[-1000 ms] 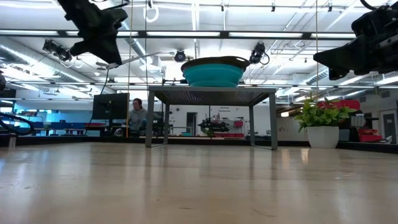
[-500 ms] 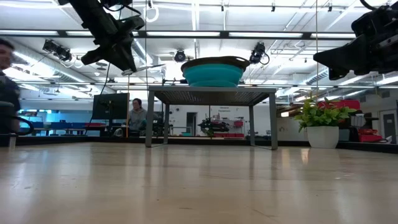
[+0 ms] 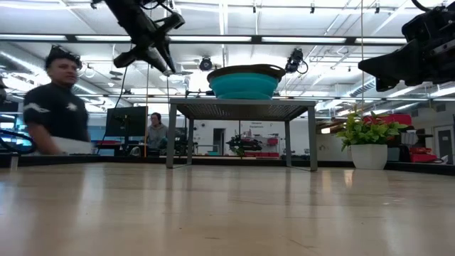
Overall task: Pick & Place Fruit
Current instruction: Put the knife on the shelf
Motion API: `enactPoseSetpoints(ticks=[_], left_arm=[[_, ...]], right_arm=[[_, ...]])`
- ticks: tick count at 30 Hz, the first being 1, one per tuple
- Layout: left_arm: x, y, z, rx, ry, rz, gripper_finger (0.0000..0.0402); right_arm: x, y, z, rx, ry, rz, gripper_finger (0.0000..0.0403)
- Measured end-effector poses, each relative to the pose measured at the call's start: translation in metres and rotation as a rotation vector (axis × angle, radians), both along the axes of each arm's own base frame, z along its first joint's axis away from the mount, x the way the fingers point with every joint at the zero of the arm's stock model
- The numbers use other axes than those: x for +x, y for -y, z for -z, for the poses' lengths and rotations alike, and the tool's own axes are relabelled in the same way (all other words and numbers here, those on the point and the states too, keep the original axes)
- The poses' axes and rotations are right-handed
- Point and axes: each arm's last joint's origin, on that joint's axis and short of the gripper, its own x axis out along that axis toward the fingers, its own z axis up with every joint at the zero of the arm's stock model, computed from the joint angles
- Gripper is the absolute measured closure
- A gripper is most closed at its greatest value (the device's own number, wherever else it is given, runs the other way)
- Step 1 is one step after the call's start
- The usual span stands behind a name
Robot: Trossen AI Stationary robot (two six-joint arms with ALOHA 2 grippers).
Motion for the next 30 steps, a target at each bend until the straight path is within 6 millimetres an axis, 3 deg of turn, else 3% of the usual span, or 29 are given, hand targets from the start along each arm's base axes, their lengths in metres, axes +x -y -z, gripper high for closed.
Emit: enactPoseSetpoints(ticks=[11, 21, 30], left_arm=[[0.035, -0.023, 0.021, -0.115, 0.043, -0.047, 0.0336], [0.044, -0.033, 0.036, -0.182, 0.033, -0.084, 0.0334], [0.043, -0.035, 0.035, -0.18, 0.05, -0.093, 0.0332]], right_arm=[[0.0, 0.0, 0.0, 0.0, 0.0, 0.0, 0.0396], [0.0, 0.0, 0.0, 0.0, 0.0, 0.0, 0.0396], [0.0, 0.0, 0.0, 0.0, 0.0, 0.0, 0.0396]])
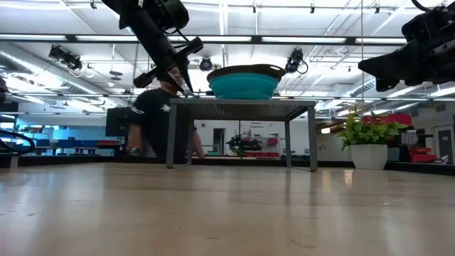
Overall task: Pick & Place Fruit
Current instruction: Put the knife on the shelf
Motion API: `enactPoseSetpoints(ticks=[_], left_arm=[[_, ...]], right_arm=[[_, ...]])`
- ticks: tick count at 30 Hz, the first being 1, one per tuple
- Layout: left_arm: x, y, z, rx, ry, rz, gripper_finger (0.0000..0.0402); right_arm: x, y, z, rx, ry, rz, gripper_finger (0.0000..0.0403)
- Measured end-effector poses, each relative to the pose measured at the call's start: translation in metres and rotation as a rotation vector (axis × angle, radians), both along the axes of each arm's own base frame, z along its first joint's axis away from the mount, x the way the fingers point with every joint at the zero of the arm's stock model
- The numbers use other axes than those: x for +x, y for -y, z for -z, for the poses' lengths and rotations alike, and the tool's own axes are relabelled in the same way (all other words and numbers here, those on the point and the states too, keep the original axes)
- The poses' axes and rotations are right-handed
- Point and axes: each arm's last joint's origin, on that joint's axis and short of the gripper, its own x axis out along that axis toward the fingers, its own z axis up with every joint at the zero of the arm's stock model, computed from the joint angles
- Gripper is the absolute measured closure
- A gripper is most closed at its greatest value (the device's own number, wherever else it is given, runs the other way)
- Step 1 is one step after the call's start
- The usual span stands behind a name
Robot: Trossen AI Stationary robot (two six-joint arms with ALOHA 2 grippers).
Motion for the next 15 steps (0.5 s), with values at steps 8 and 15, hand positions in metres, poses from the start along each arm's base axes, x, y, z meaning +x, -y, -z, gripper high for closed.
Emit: enactPoseSetpoints(ticks=[8, 15], left_arm=[[0.0003, 0.0008, 0.0001, -0.008, 0.003, 0.032, 0.0332], [-0.0009, 0.0023, 0.0014, -0.027, -0.012, 0.058, 0.0331]], right_arm=[[0.0, 0.0, 0.0001, 0.0, 0.0, 0.0, 0.0396], [0.0, 0.0, 0.0, 0.0, 0.0, -0.001, 0.0396]])
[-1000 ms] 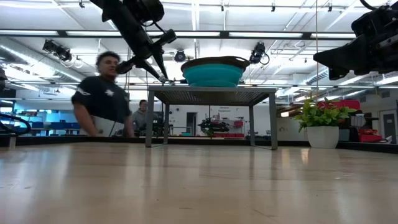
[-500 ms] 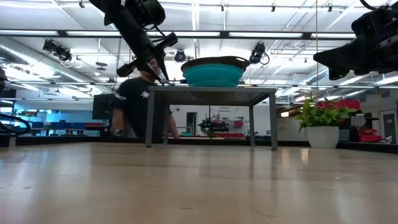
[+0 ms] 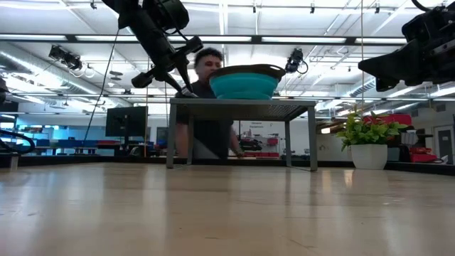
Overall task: Pick & Place Fruit
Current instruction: Put the knife on the shelf
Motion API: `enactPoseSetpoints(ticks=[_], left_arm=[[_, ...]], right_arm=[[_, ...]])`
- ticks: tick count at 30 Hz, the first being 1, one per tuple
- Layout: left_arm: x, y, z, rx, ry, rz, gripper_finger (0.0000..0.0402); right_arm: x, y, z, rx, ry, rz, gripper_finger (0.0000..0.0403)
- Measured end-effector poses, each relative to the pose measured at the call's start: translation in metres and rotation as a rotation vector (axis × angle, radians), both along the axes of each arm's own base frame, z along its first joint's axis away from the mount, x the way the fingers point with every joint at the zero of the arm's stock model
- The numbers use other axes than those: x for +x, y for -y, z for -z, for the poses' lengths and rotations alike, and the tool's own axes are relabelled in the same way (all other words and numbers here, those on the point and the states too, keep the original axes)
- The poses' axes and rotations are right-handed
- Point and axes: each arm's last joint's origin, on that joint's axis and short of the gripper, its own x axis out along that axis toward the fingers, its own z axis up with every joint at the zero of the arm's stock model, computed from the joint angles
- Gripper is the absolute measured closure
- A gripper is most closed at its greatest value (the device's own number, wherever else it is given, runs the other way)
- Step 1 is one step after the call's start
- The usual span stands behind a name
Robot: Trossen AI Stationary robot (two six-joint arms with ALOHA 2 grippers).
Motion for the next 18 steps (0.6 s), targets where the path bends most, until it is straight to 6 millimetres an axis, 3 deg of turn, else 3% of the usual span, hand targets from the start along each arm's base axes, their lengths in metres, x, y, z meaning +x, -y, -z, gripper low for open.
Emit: enactPoseSetpoints(ticks=[18], left_arm=[[-0.0027, -0.0039, 0.0006, 0.001, -0.009, -0.036, 0.0327]], right_arm=[[0.0, 0.0, 0.0, 0.0, 0.0, 0.001, 0.0396]])
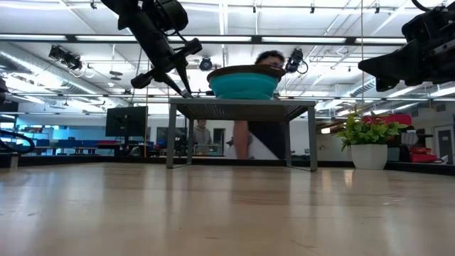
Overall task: Pick & Place Fruit
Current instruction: Put the knife on the shelf
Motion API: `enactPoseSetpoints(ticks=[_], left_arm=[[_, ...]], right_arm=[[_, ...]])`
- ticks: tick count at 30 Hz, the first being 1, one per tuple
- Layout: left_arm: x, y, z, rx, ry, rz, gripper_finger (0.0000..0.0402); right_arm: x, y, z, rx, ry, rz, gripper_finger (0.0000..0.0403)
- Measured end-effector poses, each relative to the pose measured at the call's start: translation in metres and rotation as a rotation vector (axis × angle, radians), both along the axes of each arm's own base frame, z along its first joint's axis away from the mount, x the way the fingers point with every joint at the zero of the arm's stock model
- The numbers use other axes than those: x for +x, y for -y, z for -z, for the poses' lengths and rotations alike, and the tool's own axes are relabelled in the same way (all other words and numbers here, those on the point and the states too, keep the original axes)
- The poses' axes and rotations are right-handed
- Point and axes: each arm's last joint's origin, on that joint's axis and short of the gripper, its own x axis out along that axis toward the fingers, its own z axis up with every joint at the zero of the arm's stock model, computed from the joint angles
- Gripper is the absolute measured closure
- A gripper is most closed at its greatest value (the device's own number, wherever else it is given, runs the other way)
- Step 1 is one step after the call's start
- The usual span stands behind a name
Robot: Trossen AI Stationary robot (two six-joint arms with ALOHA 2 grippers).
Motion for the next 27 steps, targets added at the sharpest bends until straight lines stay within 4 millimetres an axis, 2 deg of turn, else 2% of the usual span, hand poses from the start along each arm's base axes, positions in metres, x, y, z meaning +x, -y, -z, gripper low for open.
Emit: enactPoseSetpoints(ticks=[21, 27], left_arm=[[-0.0005, 0.0001, 0.0033, -0.006, 0.001, -0.017, 0.0326], [-0.0005, 0.0, 0.0033, -0.003, 0.0, -0.015, 0.0305]], right_arm=[[0.0, 0.0, 0.0, 0.0, 0.0, 0.0, 0.0396], [0.0, 0.0, 0.0001, 0.0, -0.001, 0.0, 0.0396]])
